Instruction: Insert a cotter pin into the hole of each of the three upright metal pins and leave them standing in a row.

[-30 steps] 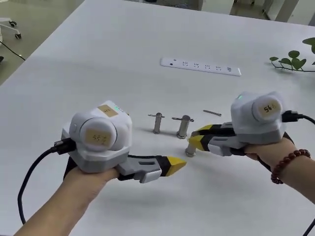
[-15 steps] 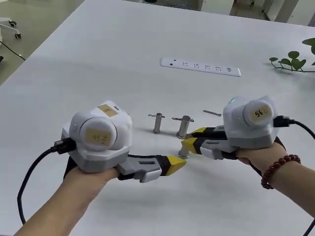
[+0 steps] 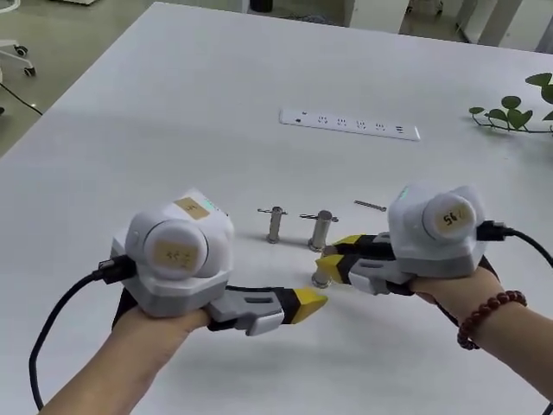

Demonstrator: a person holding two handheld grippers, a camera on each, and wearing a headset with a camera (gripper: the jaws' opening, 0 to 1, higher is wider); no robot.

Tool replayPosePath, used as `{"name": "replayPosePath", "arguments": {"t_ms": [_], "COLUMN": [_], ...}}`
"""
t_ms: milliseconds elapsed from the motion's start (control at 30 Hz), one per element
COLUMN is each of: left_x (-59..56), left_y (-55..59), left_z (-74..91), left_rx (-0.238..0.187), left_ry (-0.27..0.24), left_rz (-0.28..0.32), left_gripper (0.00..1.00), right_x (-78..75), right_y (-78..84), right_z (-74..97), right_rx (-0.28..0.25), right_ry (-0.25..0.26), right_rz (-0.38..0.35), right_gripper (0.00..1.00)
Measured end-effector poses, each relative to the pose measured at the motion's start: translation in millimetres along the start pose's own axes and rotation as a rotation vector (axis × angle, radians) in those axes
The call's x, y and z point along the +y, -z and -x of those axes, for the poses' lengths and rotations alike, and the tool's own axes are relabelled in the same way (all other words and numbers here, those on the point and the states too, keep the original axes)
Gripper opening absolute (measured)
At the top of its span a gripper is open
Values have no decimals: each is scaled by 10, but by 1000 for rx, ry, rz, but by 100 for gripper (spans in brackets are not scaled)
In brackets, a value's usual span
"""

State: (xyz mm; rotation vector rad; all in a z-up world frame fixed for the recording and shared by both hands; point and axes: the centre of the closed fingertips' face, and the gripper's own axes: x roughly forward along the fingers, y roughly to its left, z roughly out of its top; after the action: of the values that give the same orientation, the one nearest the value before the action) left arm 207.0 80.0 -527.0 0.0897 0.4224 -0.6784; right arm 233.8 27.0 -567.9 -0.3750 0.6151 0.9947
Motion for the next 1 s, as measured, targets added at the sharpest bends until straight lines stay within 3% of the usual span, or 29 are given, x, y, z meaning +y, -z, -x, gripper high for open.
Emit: {"name": "replayPosePath", "arguments": {"t_ms": [67, 233, 367, 733, 1000], "left_x": [-3, 8, -3, 5, 8], "left_y": [9, 15, 10, -28, -35], "left_z": [-4, -4, -8, 9, 8], "left_rx": [4, 3, 1, -21, -23], "left_ry": [0, -4, -2, -9, -11], "left_rz": [-4, -3, -5, -1, -2], "left_gripper": [98, 98, 98, 98, 98], "right_x": [27, 10, -2, -15, -159], "right_y": [-34, -13, -26, -136, -193], "right_z": [6, 45, 91, 271, 389], "right_rx": [-29, -17, -20, -49, -56], "right_ry": [-15, -20, -34, -45, -29], "right_rz": [-8, -10, -68, -130, -152], "right_gripper": [13, 17, 21, 25, 26]}}
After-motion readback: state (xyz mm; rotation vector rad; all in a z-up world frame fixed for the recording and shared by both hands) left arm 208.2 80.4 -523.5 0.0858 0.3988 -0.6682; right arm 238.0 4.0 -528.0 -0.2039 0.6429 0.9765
